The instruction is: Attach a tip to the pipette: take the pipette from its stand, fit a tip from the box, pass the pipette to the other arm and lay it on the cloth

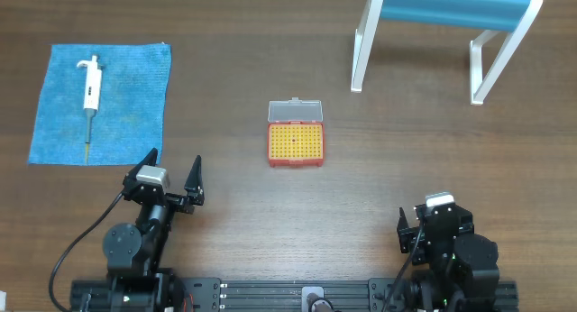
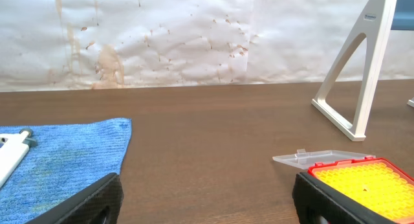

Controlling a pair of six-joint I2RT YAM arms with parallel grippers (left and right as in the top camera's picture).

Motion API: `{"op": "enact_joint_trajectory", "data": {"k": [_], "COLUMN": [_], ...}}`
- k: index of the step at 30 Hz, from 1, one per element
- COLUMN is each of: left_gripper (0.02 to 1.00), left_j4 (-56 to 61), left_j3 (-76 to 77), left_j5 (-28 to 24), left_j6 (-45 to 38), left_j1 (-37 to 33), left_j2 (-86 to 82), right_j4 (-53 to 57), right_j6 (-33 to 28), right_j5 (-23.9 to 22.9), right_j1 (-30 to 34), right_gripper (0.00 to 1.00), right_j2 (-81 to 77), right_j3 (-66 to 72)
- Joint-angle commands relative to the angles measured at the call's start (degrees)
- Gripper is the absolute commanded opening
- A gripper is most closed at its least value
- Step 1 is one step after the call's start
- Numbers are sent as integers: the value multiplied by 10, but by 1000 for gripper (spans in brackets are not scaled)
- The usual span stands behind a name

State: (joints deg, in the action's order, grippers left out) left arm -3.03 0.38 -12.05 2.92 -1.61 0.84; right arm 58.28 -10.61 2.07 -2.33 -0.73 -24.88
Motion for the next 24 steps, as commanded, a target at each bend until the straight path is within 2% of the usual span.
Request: {"op": "enact_joint_trajectory", "data": {"k": [1, 6, 12, 15, 24], "left_gripper": [847, 847, 849, 847, 847], "left_j4": [-5, -5, -5, -5, -5], "left_j3": [-1, -1, -1, -1, -1], "left_j5": [-2, -2, -2, -2, -2], "left_j6": [1, 1, 1, 1, 1], "left_j1": [1, 1, 1, 1, 1], "left_j2": [-6, -6, -6, -6, -6], "right_j4": [-21, -250, -489, -534, -543], "right_j6": [2, 0, -4, -4, -4], "right_j5": [-1, -1, 2, 1, 1], "right_j1": [-3, -3, -2, -2, 0], "right_gripper": [812, 812, 812, 812, 812], "right_j2": [5, 6, 7, 7, 7], "right_j3": [0, 44, 172, 220, 246]}}
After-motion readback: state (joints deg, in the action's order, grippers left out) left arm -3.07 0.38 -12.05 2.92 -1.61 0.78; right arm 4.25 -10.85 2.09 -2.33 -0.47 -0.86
